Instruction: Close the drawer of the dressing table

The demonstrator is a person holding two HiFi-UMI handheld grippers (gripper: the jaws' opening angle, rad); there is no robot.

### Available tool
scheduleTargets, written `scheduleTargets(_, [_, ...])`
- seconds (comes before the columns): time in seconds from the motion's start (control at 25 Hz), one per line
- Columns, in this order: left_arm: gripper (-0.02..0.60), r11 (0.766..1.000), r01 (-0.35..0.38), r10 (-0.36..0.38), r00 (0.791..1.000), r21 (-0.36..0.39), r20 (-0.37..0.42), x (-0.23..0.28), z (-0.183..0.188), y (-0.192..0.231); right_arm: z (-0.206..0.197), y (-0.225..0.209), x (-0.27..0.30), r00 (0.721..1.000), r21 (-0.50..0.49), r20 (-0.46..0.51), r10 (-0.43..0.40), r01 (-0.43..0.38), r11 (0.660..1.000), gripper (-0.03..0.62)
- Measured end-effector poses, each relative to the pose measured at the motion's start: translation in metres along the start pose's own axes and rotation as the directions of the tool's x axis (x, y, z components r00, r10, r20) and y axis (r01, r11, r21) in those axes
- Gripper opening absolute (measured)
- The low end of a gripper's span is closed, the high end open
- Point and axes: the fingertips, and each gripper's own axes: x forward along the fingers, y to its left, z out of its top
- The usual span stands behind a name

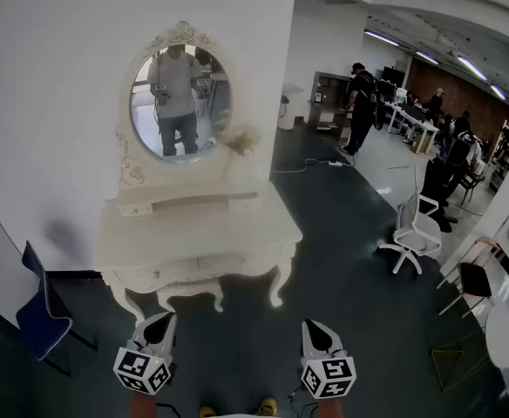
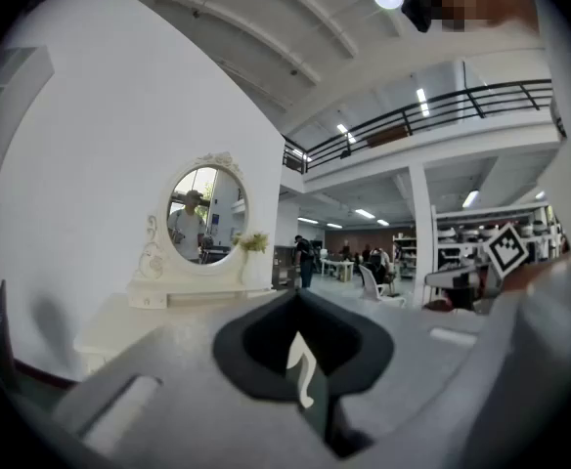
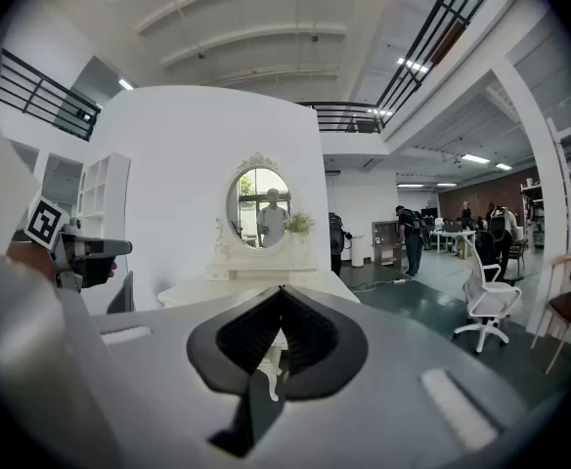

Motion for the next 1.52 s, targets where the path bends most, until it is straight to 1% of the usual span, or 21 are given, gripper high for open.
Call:
scheduleTargets(0.4, [-0.002,1.000,0.010,-0.010,1.000,-0.006,-0.003,0.003,-0.003,-0.002,-0.002,0.002,0.001,1.000,0.025,-0.007,0.007,-0.007,1.000,0.002])
scheduleTargets(0.6, [-0.002,1.000,0.020,-0.020,1.000,-0.009,-0.011,0.004,-0.005,-0.006,-0.001,0.003,-0.003,1.000,0.030,0.015,0.012,-0.013,0.999,0.002])
scheduleTargets(0.84, [-0.001,1.000,0.028,-0.028,0.999,-0.010,-0.015,0.004,-0.008,-0.011,-0.002,0.002,-0.004,1.000,0.004,0.022,-0.001,0.001,1.000,0.003])
scheduleTargets(1.0, [-0.001,0.999,0.029,-0.029,0.999,-0.017,-0.015,0.003,-0.009,-0.012,-0.005,0.006,-0.003,1.000,-0.009,0.017,0.016,-0.016,1.000,0.016])
scheduleTargets(1.16, [0.000,0.999,0.029,-0.029,0.999,-0.015,-0.022,0.002,-0.012,-0.014,-0.008,0.009,-0.002,1.000,-0.020,0.004,0.023,-0.023,1.000,0.053])
scheduleTargets(1.36, [0.000,0.999,0.030,-0.030,0.999,-0.019,-0.024,0.000,-0.015,-0.014,-0.011,0.007,-0.003,1.000,-0.014,-0.007,0.015,-0.015,1.000,0.055])
scheduleTargets(1.4, [0.000,0.999,0.031,-0.032,0.999,-0.020,-0.025,0.000,-0.014,-0.013,-0.011,0.007,-0.003,1.000,-0.007,-0.007,0.014,-0.014,1.000,0.067])
scheduleTargets(1.52, [0.000,0.999,0.034,-0.034,0.999,-0.023,-0.028,-0.003,-0.017,-0.011,-0.014,0.010,-0.003,1.000,0.008,-0.013,0.018,-0.017,1.000,0.069])
